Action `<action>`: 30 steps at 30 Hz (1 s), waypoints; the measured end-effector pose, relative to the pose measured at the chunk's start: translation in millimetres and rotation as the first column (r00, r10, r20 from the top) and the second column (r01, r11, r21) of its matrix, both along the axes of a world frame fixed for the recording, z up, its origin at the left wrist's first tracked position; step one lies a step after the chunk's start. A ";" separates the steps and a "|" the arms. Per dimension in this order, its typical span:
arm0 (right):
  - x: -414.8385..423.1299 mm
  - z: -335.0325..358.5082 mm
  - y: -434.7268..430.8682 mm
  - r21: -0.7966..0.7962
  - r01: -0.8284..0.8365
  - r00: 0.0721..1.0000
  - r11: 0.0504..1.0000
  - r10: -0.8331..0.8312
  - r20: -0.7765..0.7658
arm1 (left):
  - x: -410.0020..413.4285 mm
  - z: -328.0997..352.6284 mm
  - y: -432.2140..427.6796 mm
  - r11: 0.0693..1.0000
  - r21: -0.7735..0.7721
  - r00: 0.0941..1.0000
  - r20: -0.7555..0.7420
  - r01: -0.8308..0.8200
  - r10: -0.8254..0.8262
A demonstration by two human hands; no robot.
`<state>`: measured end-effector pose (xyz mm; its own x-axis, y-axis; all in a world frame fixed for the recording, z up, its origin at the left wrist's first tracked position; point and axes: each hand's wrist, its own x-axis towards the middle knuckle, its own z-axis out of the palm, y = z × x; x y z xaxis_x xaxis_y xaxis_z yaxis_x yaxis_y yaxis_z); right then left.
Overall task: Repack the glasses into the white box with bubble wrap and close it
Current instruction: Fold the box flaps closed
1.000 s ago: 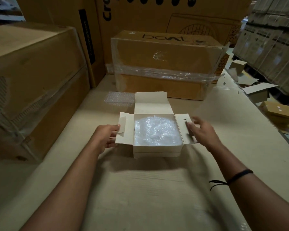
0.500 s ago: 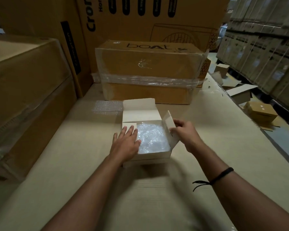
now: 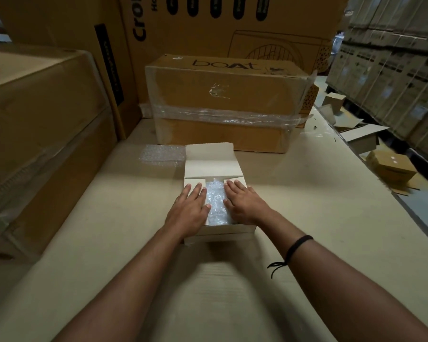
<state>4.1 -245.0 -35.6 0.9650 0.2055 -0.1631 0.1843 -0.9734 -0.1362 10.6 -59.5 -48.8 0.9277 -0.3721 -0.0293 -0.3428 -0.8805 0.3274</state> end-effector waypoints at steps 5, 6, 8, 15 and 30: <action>-41.5 0.8 -3.1 0.020 -0.003 1.000 1.000 0.003 0.025 | 3.1 1.4 4.6 1.000 -0.015 0.999 -0.033 0.012 -0.012; -52.7 -0.6 -4.2 0.021 -0.002 0.999 1.000 0.002 0.038 | 3.3 0.8 5.9 1.000 -0.010 0.999 -0.031 0.021 -0.021; -64.0 -1.5 -8.0 0.020 0.000 0.999 1.000 -0.001 0.050 | 2.4 -2.6 6.7 0.999 0.010 0.999 -0.011 0.034 -0.034; -21.9 -1.2 -11.1 0.484 0.162 0.948 0.860 -0.272 0.166 | -0.7 -9.4 9.1 0.999 -0.012 0.999 -0.013 0.052 -0.052; 125.2 77.0 -42.5 0.830 0.478 0.845 0.289 -0.408 -0.345 | -4.1 -15.3 9.9 0.968 -0.251 0.997 0.067 -0.009 0.026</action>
<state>129.3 -287.5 41.4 0.9529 -0.1929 -0.2342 -0.2770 -0.2382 -0.9309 6.5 -49.6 -64.0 0.9306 -0.3429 0.1276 -0.3577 -0.7794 0.5144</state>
